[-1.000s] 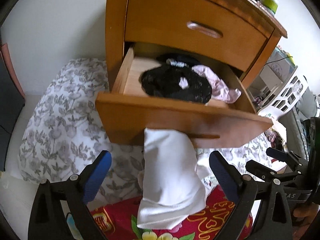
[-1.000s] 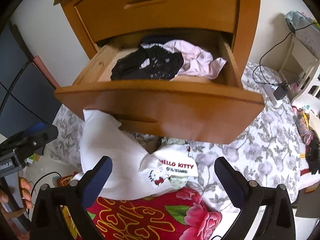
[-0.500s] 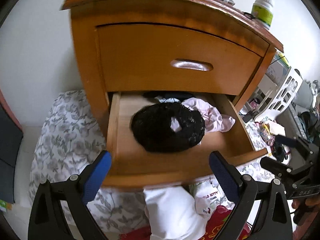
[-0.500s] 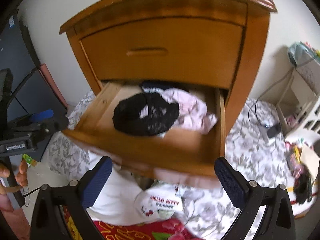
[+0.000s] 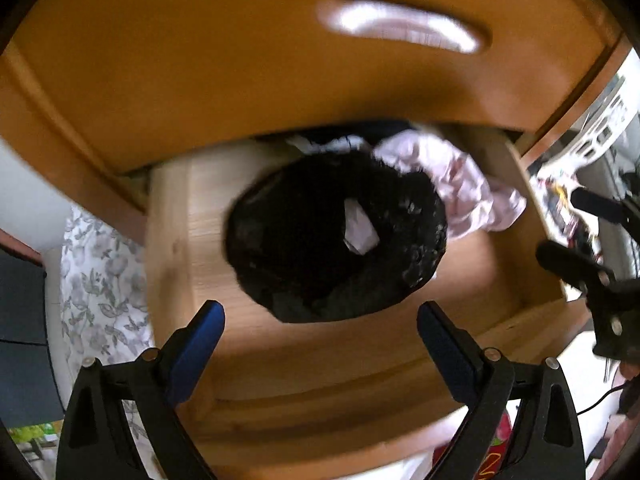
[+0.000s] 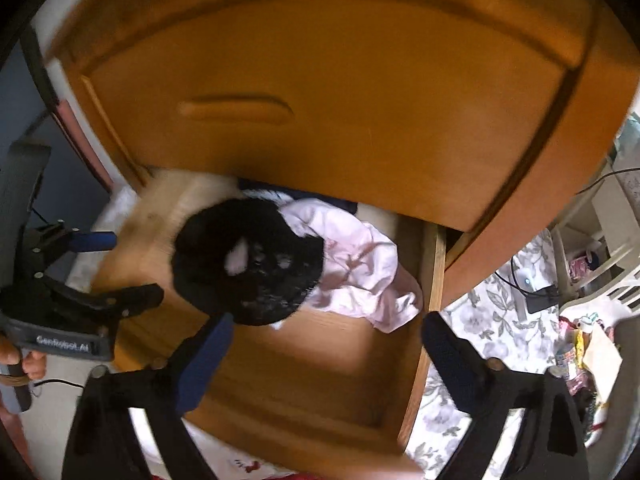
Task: Take underwear out of drawer
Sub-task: 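Move both grippers into the drawer toward the black lace and pink cloth, then grasp the black lace fabric with the left gripper while the right gripper grasps the pink cloth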
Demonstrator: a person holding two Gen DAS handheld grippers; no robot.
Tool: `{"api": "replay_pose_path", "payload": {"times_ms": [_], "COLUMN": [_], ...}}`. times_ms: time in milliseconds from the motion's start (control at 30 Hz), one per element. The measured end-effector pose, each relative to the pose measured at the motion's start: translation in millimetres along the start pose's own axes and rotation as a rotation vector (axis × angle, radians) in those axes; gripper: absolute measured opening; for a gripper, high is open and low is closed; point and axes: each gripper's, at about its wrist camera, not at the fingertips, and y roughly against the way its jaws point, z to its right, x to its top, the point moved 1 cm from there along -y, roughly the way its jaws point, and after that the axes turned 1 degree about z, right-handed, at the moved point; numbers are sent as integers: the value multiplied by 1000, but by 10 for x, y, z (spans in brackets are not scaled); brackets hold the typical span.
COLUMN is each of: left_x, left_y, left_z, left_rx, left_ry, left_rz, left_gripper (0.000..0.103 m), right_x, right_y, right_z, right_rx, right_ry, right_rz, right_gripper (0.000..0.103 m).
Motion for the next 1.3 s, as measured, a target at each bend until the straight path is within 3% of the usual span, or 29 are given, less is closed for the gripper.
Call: {"api": "replay_pose_path", "payload": {"times_ms": [133,267,367,700,933,1033,1233,1300], "left_x": [97,167,204,237,215,179,89,47], "left_y": [-250,-418,-523,-809,-777,-738,-547,-448], "left_z": [87,211,351,559,506,363,55,-52], "left_rx": [4,20,37,32,-68,-103,-192,-208], "left_ry": [-32,-82,-148,-227,-211,-165,-77,-45], "left_rz": [-64,-105,-131,-212,-188,-165,-98,-60], "left_gripper": [88,87,87,59,31,15,9,9], "right_x": [42,75,86,112,168,181,205,222], "right_y": [-297,-508,-581,-684,-734,-778,-956,-1001], "right_z": [106,166,188,209,237,238,204,178], "right_rx": [1,9,7,27,23,16,-1,-7], "right_ry": [-20,-19,-10,-4,1,15,33,48], "right_rz": [-72,-124,-140,-155,-162,-173,-210,-218], "right_gripper": [79,71,69,69,69,69,69,65]}}
